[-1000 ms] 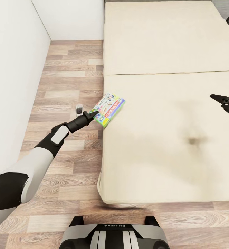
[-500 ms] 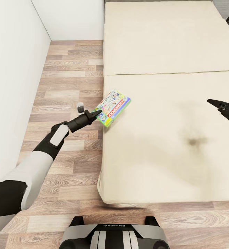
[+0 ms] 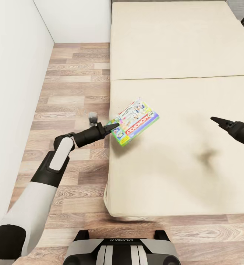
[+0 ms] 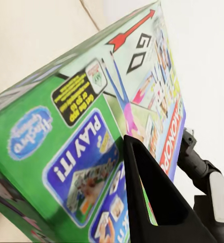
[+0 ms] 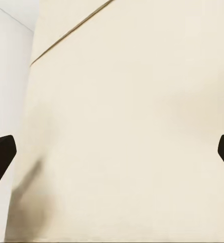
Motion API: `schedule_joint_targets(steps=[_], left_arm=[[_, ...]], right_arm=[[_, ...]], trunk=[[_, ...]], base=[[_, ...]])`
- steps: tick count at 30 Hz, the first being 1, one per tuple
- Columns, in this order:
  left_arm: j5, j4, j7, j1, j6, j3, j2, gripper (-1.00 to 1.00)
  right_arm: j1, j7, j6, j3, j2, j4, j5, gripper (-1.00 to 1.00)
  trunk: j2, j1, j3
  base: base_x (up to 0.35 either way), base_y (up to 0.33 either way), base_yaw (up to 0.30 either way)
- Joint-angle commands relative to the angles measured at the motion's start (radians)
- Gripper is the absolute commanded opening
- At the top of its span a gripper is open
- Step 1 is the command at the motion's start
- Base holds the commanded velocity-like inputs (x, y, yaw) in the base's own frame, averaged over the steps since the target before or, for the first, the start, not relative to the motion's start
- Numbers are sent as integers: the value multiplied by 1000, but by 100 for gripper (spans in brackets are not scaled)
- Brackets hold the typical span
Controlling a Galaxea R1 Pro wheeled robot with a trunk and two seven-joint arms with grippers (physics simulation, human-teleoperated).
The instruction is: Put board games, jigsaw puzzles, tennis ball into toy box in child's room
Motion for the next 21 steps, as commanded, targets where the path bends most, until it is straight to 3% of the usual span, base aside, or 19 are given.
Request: schedule_joint_targets(steps=[1,3,4,8,9,11,12,16,21], left_arm=[[-1,-1,0,0,2,-1,1,-100],[19,-84,62,36,34,-3,-11,-100],[19,-84,62,36,34,-3,-11,-100],[88,-211,203,99,109,-7,-55,-100],[88,-211,203,99,109,-7,-55,-100],[114,-267,277,132,132,-9,-78,-100],[114,-267,277,132,132,-9,-78,-100],[147,-357,413,196,158,-23,-109,-100],[165,-391,473,227,167,-35,-120,-100]], right_arm=[[0,11,4,-1,0,0,9,100],[20,34,4,-5,-3,0,9,100],[20,34,4,-5,-3,0,9,100],[63,80,4,-30,-27,0,10,100],[63,80,4,-30,-27,0,10,100],[94,94,4,-48,-52,0,9,100],[94,94,4,-48,-52,0,9,100],[176,109,4,-74,-95,0,9,100],[218,115,4,-84,-113,0,9,100]], trunk=[[0,0,0],[0,0,0],[0,0,0],[0,0,0],[0,0,0],[0,0,0],[0,0,0],[0,0,0],[0,0,0]], base=[[0,0,0],[0,0,0],[0,0,0],[0,0,0],[0,0,0],[0,0,0],[0,0,0],[0,0,0],[0,0,0]])
